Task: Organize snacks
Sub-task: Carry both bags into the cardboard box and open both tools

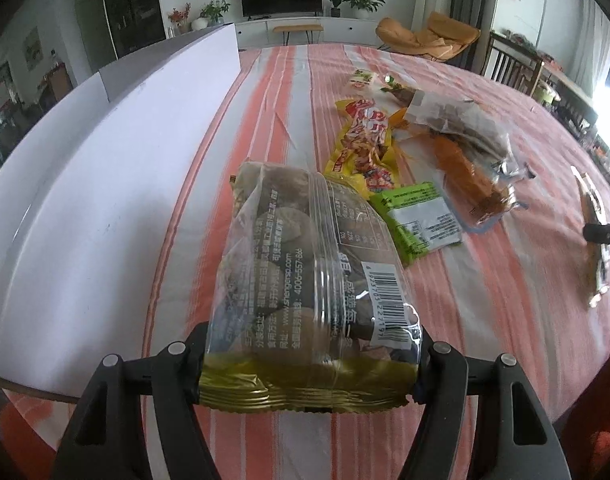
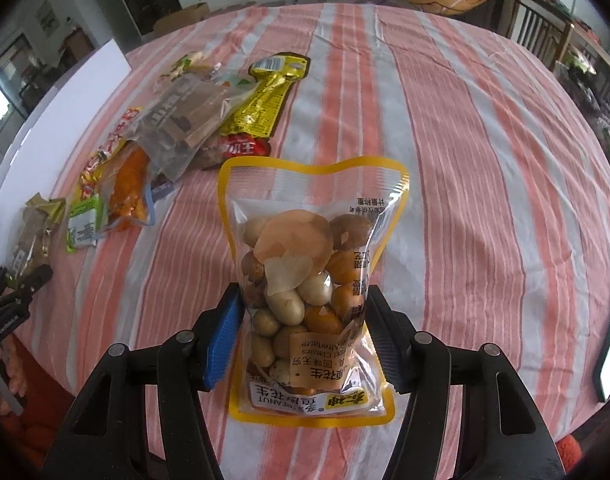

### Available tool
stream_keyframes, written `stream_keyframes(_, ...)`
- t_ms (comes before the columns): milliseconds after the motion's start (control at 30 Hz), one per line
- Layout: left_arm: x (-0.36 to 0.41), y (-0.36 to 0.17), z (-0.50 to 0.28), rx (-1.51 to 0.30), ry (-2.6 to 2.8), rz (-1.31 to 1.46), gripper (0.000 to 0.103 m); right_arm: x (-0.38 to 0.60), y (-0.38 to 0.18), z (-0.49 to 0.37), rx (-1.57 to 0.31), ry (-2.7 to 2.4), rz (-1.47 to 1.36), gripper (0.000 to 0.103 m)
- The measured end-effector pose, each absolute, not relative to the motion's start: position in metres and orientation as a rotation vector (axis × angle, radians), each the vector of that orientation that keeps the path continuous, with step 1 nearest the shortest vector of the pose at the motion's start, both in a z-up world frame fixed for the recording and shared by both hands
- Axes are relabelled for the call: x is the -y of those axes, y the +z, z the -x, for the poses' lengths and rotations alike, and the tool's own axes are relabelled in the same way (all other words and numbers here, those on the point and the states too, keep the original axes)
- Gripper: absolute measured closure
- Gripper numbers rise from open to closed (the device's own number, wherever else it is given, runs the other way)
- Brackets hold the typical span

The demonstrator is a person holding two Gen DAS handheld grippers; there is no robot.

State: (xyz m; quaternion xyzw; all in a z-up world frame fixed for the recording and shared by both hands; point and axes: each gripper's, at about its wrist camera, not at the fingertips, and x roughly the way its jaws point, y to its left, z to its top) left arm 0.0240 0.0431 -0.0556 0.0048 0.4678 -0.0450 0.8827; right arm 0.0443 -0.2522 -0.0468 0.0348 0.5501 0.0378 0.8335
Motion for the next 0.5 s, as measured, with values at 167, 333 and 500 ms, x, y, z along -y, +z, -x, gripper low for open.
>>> stream_keyframes(167,-0.056,-0.029,-0.020,-0.936,-0.167,0.138,0.034,0.247,-0.034,-0.053,-1.139,0.119,-0.146,0.040)
stream_keyframes(333,-0.073,0.003,-0.014,-0.866,-0.180,0.208,0.034,0.235,-0.009,-0.069,-1.085,0.192,-0.240,0.040)
stream_keyframes(500,-0.094,0.016,-0.008,-0.841,-0.156,0.247,0.034,0.212,0.011,-0.085,-1.044,0.261,-0.270,0.040)
